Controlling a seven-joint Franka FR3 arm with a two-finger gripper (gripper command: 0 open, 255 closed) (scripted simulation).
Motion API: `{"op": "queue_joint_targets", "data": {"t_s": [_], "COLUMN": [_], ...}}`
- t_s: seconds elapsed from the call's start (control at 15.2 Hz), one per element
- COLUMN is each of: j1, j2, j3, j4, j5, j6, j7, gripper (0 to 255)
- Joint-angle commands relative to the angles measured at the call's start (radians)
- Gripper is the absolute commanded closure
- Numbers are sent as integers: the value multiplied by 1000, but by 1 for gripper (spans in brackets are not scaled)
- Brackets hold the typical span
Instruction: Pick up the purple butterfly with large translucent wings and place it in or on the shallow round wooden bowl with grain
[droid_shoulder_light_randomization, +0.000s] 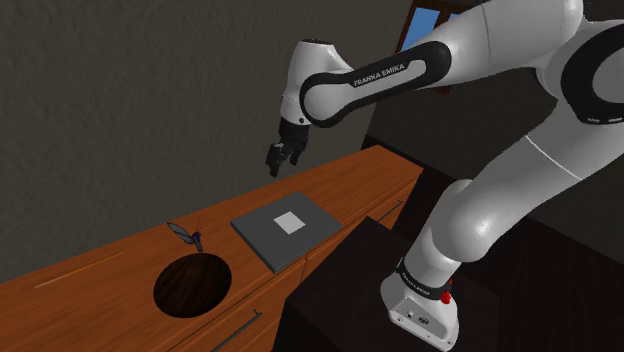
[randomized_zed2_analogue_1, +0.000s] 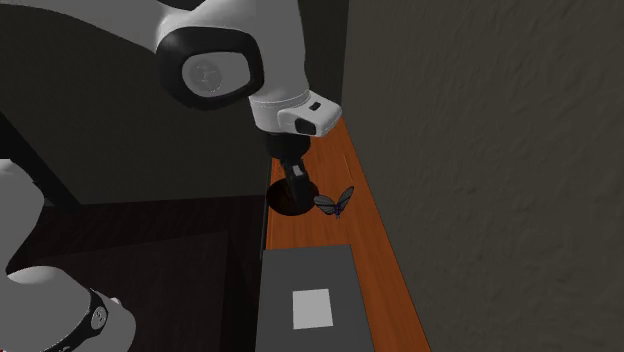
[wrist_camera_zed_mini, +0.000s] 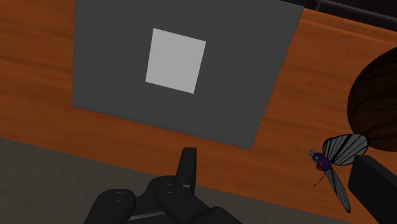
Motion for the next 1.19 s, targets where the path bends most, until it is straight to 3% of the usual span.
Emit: {"op": "queue_joint_targets", "data": {"t_s": [0.0,0.59,1.12], "j1": [4,30,93], "j2": [74,424,734], "j3": [15,61,52], "j4": [21,180,406], "j5": [2,-38,-92], "j6": [54,247,335], "j7": [24,145,241], "gripper": [0,0,0]}}
